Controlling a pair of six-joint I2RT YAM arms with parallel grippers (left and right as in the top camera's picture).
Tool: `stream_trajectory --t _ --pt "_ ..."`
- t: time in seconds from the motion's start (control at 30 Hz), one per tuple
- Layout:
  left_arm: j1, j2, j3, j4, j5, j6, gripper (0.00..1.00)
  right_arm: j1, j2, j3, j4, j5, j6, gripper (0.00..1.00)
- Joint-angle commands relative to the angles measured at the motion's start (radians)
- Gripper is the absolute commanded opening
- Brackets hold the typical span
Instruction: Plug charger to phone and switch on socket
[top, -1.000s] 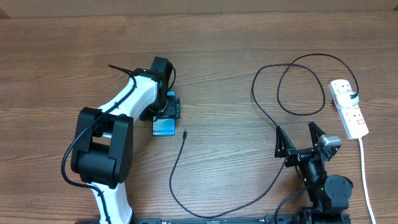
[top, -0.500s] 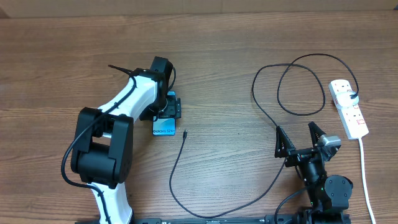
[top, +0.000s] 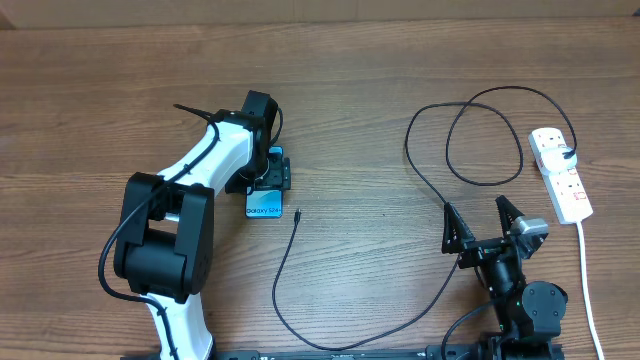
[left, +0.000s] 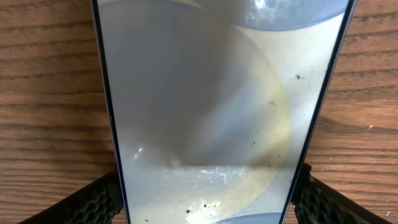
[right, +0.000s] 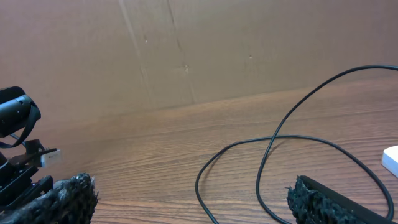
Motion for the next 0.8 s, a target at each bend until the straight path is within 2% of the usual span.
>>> stream_trajectory --t 0.0,0.77 --pt "-0.007 0.003 -0.018 0.008 0.03 0.01 0.84 -0.003 -0.004 -0.01 0.005 0.002 0.002 1.0" --pt "-0.007 0.003 -0.019 0.008 0.03 0.007 0.86 -0.003 -0.004 -0.01 0.005 0.002 0.002 1.0"
